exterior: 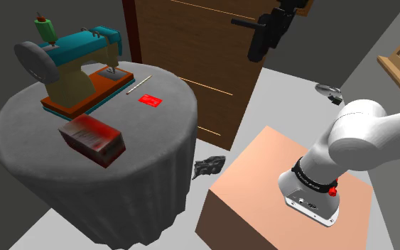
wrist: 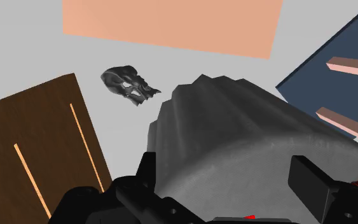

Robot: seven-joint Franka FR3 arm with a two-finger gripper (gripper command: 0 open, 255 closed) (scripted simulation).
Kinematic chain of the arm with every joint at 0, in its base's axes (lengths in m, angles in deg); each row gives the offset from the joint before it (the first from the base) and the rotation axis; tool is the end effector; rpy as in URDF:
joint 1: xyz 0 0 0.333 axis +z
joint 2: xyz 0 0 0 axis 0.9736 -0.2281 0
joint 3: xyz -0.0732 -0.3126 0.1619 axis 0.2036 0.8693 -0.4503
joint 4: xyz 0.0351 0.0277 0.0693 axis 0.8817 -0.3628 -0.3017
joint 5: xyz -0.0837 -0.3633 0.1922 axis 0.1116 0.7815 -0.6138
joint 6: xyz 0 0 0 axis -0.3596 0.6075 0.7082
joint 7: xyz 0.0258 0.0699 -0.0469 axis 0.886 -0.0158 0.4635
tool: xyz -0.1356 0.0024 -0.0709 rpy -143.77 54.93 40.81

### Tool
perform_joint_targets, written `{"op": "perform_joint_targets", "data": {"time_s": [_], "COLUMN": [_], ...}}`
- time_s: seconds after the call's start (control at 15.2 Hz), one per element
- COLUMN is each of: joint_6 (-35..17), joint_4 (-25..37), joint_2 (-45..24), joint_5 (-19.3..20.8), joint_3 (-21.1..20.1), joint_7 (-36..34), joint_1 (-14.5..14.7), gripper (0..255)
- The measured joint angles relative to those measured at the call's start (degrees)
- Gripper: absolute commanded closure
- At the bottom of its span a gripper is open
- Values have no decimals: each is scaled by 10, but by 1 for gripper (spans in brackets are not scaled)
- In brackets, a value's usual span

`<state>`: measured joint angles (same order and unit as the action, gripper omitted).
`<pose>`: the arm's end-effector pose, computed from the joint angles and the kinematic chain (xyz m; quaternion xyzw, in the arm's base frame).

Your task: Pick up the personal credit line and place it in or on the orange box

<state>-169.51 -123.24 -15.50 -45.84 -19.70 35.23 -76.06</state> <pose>0.2935 0.0154 0.5902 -0.9976 -0.0479 -0.0322 0.0387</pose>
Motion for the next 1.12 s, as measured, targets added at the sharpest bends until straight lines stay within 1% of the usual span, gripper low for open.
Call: {"op": "perform_joint_targets", "data": {"time_s": [0.07,0.13,0.33,0.46,0.73,1.12], "joint_6": [0,-13,-77,-130,-246,-414], "joint_4": [0,-8,-42,-66,-97,-117], "joint_2": [0,-1,-10,-23,-73,-169], "joint_5": [0,-2,-9,-16,-28,-41], "joint_3": [0,-2,-11,-20,-36,-56], "joint_7": [0,0,3,3,8,19], "joint_1": [0,1,8,14,25,39], "gripper": [0,0,0,0,0,0]}}
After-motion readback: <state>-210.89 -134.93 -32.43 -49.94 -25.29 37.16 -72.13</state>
